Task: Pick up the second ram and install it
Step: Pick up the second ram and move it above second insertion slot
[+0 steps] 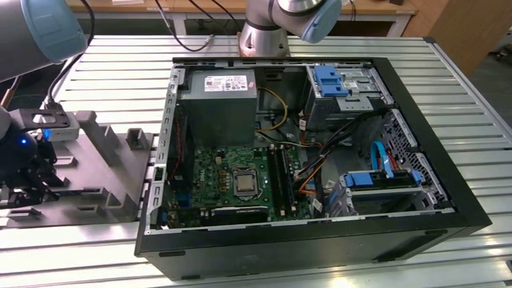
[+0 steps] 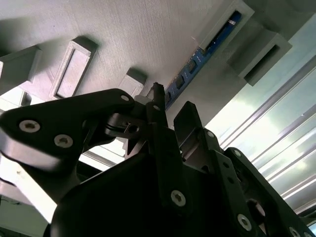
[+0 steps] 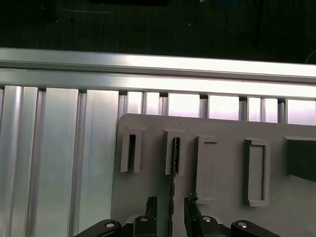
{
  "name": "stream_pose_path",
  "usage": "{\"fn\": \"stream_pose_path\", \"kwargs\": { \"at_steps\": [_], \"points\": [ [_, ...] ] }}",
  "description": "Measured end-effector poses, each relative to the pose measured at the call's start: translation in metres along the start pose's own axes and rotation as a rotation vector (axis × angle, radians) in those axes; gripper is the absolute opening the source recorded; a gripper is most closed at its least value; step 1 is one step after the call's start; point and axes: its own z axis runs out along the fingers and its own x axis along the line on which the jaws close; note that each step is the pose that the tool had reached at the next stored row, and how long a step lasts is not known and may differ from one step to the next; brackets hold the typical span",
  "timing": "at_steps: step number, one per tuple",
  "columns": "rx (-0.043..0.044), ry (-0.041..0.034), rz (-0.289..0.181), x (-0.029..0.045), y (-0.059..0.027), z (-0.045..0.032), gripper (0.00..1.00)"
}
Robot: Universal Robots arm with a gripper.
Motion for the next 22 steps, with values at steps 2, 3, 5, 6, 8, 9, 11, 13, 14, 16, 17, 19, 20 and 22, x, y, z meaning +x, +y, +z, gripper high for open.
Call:
{"fn": "stream_pose_path", "kwargs": {
  "at_steps": [2,3,5,6,8,9,11,13,14,16,17,19,20,22],
  "points": [
    [0.0001,-0.0007,0.0,0.0,0.0,0.0001,0.35],
    [0.0001,-0.0009,0.0,0.0,0.0,0.0001,0.35],
    [0.0002,-0.0009,0.0,0.0,0.0,-0.0003,0.35],
    [0.0002,-0.001,0.0,-0.0001,0.0,-0.0004,0.35],
    [0.0002,-0.001,0.0,-0.0001,0.0,-0.0006,0.35],
    [0.0002,-0.0009,0.0,-0.0001,0.0,-0.0007,0.35],
    [0.0001,-0.0009,0.0,0.0,0.0,-0.0008,0.35],
    [0.0001,-0.0009,0.0,-0.0001,0.0,-0.0009,0.28],
    [0.0001,-0.0009,0.0,-0.0001,0.0,-0.0009,0.21],
    [0.0,-0.0009,0.0,-0.0001,0.0,-0.0011,0.21],
    [0.0001,-0.0009,0.0,-0.0001,0.0,-0.0011,0.21],
    [0.0001,-0.0009,0.0,-0.0001,0.0,-0.0012,0.21],
    [-0.0002,-0.0007,-0.002,-0.0001,0.0,-0.0012,0.21],
    [-0.0002,-0.0007,-0.004,0.0003,-0.0002,-0.0009,0.21]
  ]
}}
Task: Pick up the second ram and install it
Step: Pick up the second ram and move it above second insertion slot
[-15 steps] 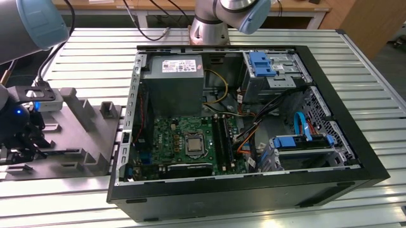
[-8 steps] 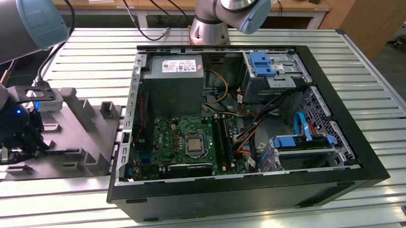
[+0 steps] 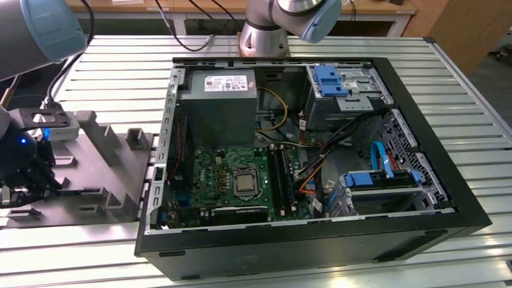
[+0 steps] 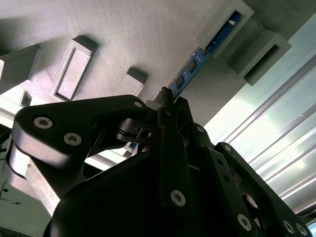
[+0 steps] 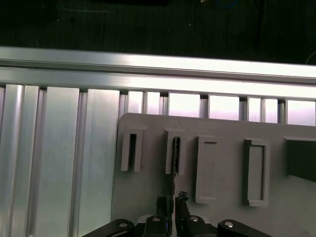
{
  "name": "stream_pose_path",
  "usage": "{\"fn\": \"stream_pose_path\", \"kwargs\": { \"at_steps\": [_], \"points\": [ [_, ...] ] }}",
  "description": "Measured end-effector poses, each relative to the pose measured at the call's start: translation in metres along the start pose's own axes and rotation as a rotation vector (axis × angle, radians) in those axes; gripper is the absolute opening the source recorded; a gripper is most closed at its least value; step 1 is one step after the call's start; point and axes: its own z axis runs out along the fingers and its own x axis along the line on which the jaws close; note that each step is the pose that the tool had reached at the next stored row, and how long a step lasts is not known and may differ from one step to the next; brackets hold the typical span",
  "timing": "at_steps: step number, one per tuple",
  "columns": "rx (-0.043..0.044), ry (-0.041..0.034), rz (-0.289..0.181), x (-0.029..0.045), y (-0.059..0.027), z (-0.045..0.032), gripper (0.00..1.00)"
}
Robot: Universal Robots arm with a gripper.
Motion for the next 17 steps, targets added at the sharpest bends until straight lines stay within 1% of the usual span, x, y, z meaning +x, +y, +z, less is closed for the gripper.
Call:
{"fn": "stream_pose_path", "kwargs": {
  "at_steps": [8,12,15,17],
  "points": [
    [0.0001,0.0,-0.001,0.0004,-0.0033,0.0003,0.21],
    [0.0007,-0.0016,-0.001,0.0004,-0.0033,0.0003,0.21],
    [0.0019,-0.0049,-0.001,0.0005,-0.0033,0.0003,0.21],
    [0.0019,-0.005,-0.001,0.0005,-0.0033,0.0003,0.21]
  ]
}}
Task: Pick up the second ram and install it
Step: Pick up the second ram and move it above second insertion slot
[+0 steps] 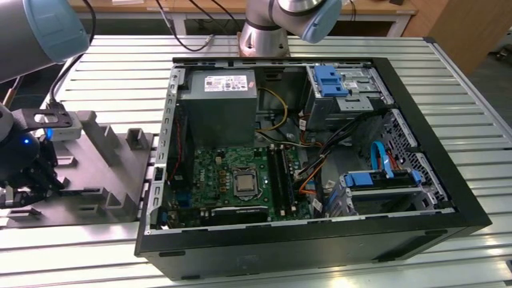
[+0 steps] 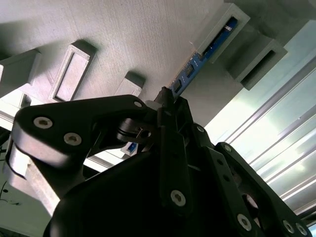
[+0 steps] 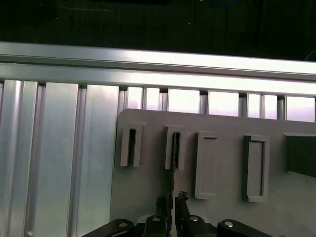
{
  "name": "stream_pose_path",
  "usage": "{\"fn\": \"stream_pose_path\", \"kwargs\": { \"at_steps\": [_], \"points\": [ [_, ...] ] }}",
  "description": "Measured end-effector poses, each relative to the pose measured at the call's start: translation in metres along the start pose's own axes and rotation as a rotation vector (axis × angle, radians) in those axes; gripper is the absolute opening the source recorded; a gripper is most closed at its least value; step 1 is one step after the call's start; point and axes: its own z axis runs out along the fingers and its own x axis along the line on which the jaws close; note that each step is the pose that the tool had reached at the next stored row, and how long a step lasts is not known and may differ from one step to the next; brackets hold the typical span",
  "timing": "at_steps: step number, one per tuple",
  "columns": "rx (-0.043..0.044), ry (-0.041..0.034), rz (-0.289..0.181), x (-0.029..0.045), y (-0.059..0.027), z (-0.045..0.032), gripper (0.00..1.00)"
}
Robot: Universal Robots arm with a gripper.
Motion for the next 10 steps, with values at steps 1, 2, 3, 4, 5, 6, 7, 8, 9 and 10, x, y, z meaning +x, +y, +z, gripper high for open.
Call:
{"fn": "stream_pose_path", "kwargs": {
  "at_steps": [1,2,3,4,5,6,7,8,9,10],
  "points": [
    [0.0,0.0,0.0,0.0,0.0,0.0,0.21],
    [0.0,-0.0001,0.0,0.0,0.0,0.0,0.21],
    [0.0,0.0,0.0,0.0,0.0,0.0,0.21],
    [0.0,0.0,0.0,0.0001,0.0002,0.0,0.21],
    [-0.0001,0.0,0.0,0.0001,0.0004,0.0,0.21],
    [-0.0001,0.0,0.0,0.0001,0.0008,0.0,0.21],
    [0.0,-0.0001,0.0,0.0,0.0012,0.0001,0.21],
    [-0.0001,0.0,0.0,0.0,0.0014,0.0001,0.21],
    [0.0,-0.0001,0.0,0.0,0.0014,0.0001,0.21],
    [0.0001,-0.0001,0.0,0.0,0.0015,0.0007,0.21]
  ]
}}
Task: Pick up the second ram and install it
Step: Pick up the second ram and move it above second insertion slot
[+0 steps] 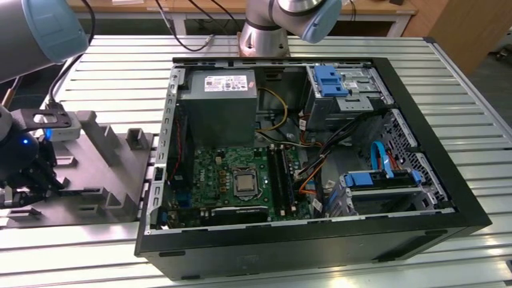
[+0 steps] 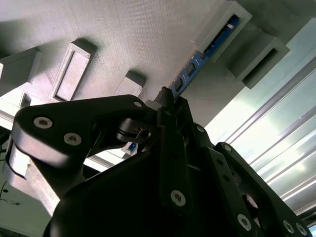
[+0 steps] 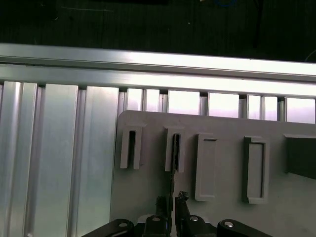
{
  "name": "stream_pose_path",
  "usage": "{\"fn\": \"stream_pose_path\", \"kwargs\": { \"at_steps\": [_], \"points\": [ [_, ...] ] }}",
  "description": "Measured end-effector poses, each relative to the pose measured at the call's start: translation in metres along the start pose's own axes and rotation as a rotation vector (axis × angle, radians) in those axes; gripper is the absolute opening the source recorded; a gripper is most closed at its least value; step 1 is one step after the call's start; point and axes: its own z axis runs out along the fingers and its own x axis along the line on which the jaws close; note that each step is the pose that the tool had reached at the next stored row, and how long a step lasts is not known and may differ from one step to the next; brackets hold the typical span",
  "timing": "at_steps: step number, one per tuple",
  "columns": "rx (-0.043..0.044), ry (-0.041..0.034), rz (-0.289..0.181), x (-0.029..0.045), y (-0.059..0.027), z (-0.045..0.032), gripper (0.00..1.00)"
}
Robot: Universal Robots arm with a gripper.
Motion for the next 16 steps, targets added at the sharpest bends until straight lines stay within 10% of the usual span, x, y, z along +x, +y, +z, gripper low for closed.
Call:
{"fn": "stream_pose_path", "kwargs": {
  "at_steps": [16],
  "points": [
    [-0.0001,0.0,0.0,0.0,0.0,0.0002,0.12]
  ]
}}
